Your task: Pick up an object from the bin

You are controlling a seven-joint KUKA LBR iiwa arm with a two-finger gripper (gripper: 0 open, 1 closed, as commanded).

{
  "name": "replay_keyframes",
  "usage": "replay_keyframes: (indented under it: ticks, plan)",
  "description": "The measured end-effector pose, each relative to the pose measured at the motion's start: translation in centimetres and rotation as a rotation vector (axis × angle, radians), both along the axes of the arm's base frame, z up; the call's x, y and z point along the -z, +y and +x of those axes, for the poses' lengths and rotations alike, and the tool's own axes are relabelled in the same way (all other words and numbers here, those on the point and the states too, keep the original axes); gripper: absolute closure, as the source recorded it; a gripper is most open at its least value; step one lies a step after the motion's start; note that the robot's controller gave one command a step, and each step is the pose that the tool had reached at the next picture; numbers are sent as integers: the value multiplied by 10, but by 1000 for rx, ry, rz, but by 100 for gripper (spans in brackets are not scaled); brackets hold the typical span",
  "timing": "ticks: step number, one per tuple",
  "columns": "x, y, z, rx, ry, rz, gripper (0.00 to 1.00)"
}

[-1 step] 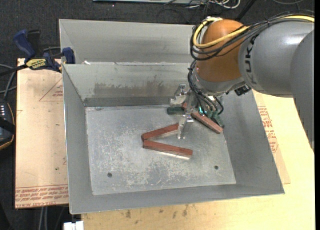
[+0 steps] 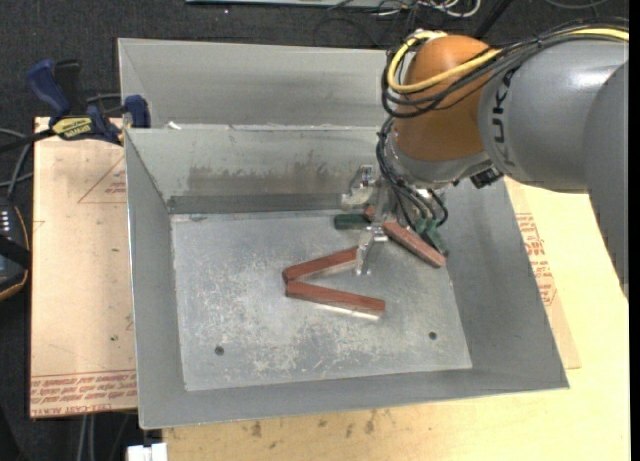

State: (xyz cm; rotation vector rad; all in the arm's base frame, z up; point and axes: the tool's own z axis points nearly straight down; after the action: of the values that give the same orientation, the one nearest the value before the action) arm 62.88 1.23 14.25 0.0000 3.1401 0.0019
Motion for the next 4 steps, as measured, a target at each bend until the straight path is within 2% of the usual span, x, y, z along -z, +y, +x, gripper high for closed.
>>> replay_keyframes:
  ticks: [1, 2, 4]
  plan:
    - [64, 25, -17, -52, 5, -3, 0]
    - [55, 21, -14, -49, -5, -2, 0]
    - [61, 33, -11, -37, -1, -10, 0]
